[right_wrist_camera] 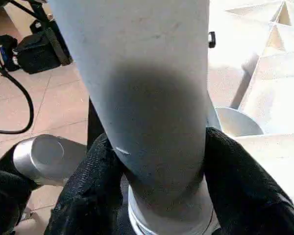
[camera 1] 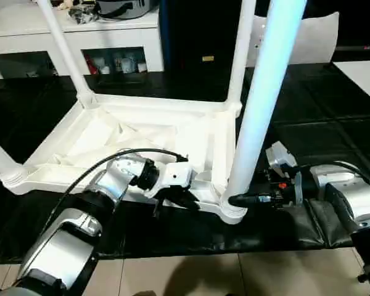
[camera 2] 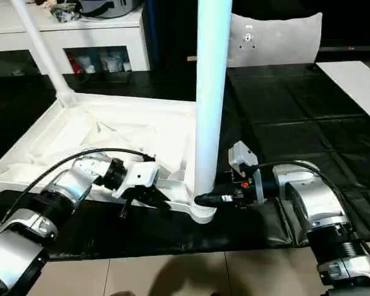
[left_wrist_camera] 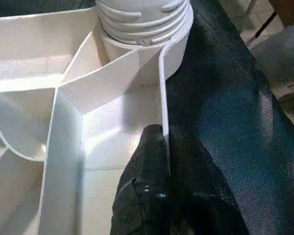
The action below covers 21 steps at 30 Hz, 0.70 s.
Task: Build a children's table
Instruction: Rotate leg to tighten
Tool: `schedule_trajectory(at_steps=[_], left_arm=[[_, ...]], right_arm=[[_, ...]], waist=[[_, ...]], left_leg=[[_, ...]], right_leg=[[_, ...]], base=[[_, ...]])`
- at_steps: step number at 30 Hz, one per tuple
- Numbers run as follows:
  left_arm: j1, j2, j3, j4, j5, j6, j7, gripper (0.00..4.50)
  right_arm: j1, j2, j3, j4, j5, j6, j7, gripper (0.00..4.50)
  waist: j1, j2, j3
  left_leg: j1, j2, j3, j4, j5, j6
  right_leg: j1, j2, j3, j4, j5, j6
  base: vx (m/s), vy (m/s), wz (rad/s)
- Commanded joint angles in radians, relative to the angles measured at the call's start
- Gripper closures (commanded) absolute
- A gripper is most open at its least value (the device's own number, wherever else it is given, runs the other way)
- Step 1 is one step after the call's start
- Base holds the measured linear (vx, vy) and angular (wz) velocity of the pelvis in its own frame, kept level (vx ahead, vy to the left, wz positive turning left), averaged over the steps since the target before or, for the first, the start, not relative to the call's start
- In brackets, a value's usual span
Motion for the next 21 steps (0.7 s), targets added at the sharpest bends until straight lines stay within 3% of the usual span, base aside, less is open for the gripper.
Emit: schedule_trajectory(at_steps=[1,8,11,14,15,17,19,20,21], left_arm=[[-0.02,-0.002,-0.016,0.0,0.017,-0.017,-0.006,4.5],[-0.022,-0.039,0.032,-0.004,-0.007,0.096,0.093,4.5],[-0.027,-0.075,0.061,-0.023,-0.022,0.178,0.167,4.5],[-0.031,-0.136,0.085,-0.054,-0.025,0.288,0.284,4.5],[-0.031,-0.151,0.088,-0.061,-0.024,0.309,0.312,4.5],[-0.03,-0.173,0.096,-0.069,-0.024,0.333,0.351,4.5],[-0.052,-0.243,0.135,-0.041,-0.027,0.379,0.513,4.5],[-0.061,-0.261,0.147,-0.028,-0.027,0.382,0.56,4.5],[-0.067,-0.277,0.158,-0.024,-0.025,0.391,0.604,4.5]], right_arm=[[0.005,-0.002,0.021,-0.024,0.009,0.011,0.025,2.46],[0.029,0.07,-0.016,-0.103,0.083,0.174,-0.099,2.51],[0.02,0.145,-0.039,-0.104,0.058,0.215,-0.257,2.51],[-0.024,0.263,-0.087,-0.054,0.01,0.293,-0.504,2.51],[-0.035,0.288,-0.095,-0.039,-0.005,0.31,-0.558,2.51],[-0.047,0.318,-0.103,-0.025,-0.028,0.321,-0.625,2.51],[-0.094,0.406,-0.142,0.056,-0.078,0.301,-0.825,2.51],[-0.106,0.427,-0.155,0.08,-0.086,0.299,-0.875,2.51],[-0.115,0.448,-0.168,0.098,-0.091,0.291,-0.923,2.51]], waist=[[-0.002,-0.023,-0.076],[-0.002,-0.022,-0.071],[-0.019,-0.022,-0.065],[-0.039,-0.018,-0.06],[-0.065,-0.014,-0.06],[-0.098,-0.009,-0.058],[-0.128,0.001,-0.06],[-0.14,0.0,-0.062],[-0.158,0.001,-0.062]], left_leg=[[-0.004,0.029,-0.002,-0.059,-0.05,0.118],[-0.003,0.027,-0.001,-0.062,-0.069,0.1],[0.004,0.013,0.002,-0.06,-0.118,0.061],[0.005,0.005,0.001,-0.057,-0.15,0.052],[0.001,0.004,-0.007,-0.054,-0.184,0.041],[0.001,0.01,-0.011,-0.053,-0.221,0.046],[0.005,0.029,-0.022,-0.059,-0.258,0.046],[-0.002,0.034,-0.028,-0.062,-0.27,0.047],[0.005,0.032,-0.027,-0.062,-0.294,0.054]], right_leg=[[0.07,-0.064,0.056,-0.061,-0.371,-0.055],[0.07,-0.062,0.053,-0.07,-0.41,-0.042],[0.063,-0.058,0.04,-0.09,-0.511,-0.005],[0.062,-0.052,0.024,-0.107,-0.574,0.038],[0.069,-0.051,0.004,-0.116,-0.593,0.065],[0.073,-0.049,-0.008,-0.127,-0.584,0.079],[0.078,-0.056,-0.016,-0.127,-0.542,0.062],[0.085,-0.057,-0.017,-0.123,-0.52,0.06],[0.084,-0.062,-0.012,-0.124,-0.495,0.054]], base=[[0.0,0.0,0.0],[0.0,0.0,0.0],[0.0,0.0,0.0],[0.0,0.0,0.0],[0.0,0.0,0.0],[0.0,0.0,0.0],[0.0,0.0,0.0],[0.0,0.0,0.0],[0.0,0.0,0.0]])
